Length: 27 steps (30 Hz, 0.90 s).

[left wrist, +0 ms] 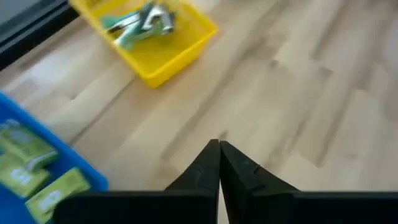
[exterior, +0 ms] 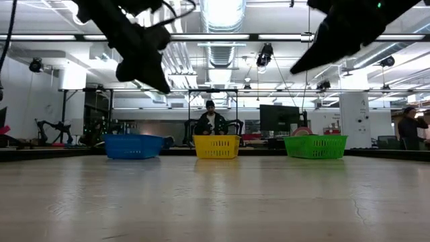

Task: Pick and place Stapler, Stapler remover, tape
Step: Return to Home Position

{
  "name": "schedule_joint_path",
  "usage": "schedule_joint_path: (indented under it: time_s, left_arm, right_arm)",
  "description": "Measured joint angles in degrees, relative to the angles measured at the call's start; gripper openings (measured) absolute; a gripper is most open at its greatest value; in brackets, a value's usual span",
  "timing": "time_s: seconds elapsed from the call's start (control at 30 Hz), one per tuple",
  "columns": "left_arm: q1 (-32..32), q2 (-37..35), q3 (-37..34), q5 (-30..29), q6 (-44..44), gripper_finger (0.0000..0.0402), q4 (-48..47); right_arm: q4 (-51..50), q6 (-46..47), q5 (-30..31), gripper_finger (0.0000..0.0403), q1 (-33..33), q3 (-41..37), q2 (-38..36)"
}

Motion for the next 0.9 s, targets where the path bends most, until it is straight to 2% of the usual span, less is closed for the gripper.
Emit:
schedule_joint_path:
  time_s: [0.07, 0.2, 0.3, 0.37, 0.43, 0.53, 0.73, 0.9]
  left_arm:
    - [-3.02, -2.07, -1.88, -0.50, 0.32, 0.0011, 3.07]
    - [-8.76, -7.30, -8.02, -0.16, 4.25, 0.0006, 17.16]
    - [-12.12, -10.95, -14.31, 1.23, 8.95, 0.0004, 27.30]
    - [-13.37, -13.12, -18.13, 1.01, 13.49, 0.0009, 30.78]
    - [-13.53, -15.44, -21.35, 0.16, 17.43, 0.0015, 31.08]
    - [-13.68, -18.21, -26.62, 1.13, 13.45, 0.0023, 32.07]
    - [-12.27, -22.47, -36.19, 2.73, 13.12, 0.0025, 43.74]
    - [-9.35, -26.05, -41.98, 10.41, 16.50, 0.0018, 55.41]
  right_arm:
    - [0.12, -1.90, -1.53, 0.0010, 0.07, -0.88, -4.04]
    - [3.08, -2.18, -6.22, 0.0008, 0.92, -5.96, -12.40]
    - [8.83, -2.72, -5.79, 0.0008, 3.02, -13.07, -18.59]
    - [10.89, -2.99, -4.09, 0.0008, 3.91, -17.22, -23.09]
    - [10.82, -2.41, -3.32, 0.0008, 4.01, -20.19, -27.59]
    - [9.94, -0.71, -4.90, 0.0008, 4.07, -24.24, -33.60]
    - [9.82, -6.16, -7.32, 0.0008, 3.08, -28.72, -46.09]
    - [8.33, -10.74, -10.20, 0.0008, 0.70, -29.19, -54.54]
